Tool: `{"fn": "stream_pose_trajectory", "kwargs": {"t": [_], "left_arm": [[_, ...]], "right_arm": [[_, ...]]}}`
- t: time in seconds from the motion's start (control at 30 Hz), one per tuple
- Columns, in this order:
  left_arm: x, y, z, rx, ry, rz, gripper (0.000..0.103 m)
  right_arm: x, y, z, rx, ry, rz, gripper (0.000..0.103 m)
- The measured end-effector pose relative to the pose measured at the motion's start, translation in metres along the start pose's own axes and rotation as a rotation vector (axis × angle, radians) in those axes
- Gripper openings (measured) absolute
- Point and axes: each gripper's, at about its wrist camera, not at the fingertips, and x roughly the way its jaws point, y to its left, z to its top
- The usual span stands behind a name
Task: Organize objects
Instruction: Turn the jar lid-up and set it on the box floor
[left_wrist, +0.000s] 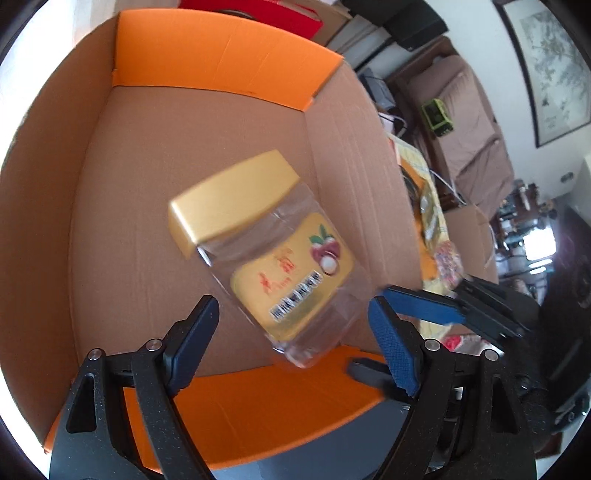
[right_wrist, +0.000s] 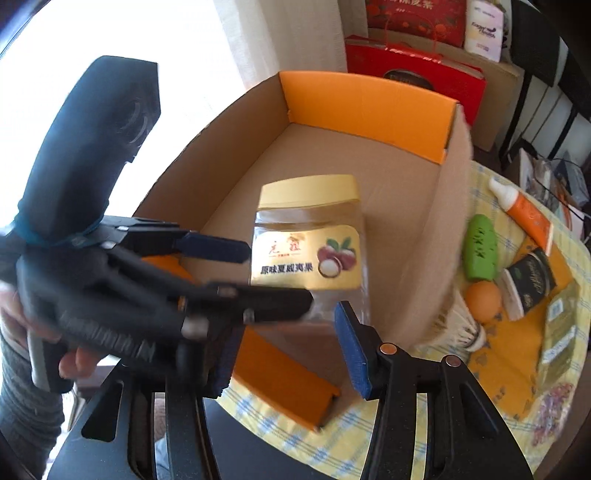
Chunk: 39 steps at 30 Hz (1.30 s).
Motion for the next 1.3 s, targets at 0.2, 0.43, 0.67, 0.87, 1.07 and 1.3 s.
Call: {"fn": "stream_pose_trajectory", "kwargs": {"t": [0.2, 0.43, 0.67, 0.87, 1.07, 1.3], "left_arm": [[0.011, 0.020, 0.020, -0.099, -0.011, 0.055, 0.082], [0.024, 0.023, 0.041, -0.139, -0.016, 0.053, 0.082], [0.038, 0.005, 0.056, -0.080, 0.015, 0.119, 0.082], [0.040, -0.013, 0.041, 0.000, 0.038, 0.136, 0.082], [0.041, -0.028, 0.027, 0.013, 0.038, 0.131, 0.081], [0.042, -0.027, 0.026, -0.045, 0.039, 0.102, 0.081]], "right_arm": [[-0.045, -0.028, -0.020, 0.057, -0.078, -0.020, 0.053], [-0.055, -0.067, -0.021, 0.170, -0.122, 0.006, 0.056], [-0.043, -0.084, -0.027, 0.233, -0.125, 0.086, 0.056], [-0.039, -0.083, -0.029, 0.231, -0.131, 0.093, 0.056], [-0.041, -0.086, -0.034, 0.246, -0.144, 0.103, 0.056], [-0.051, -0.092, -0.042, 0.265, -0.167, 0.091, 0.056]]}}
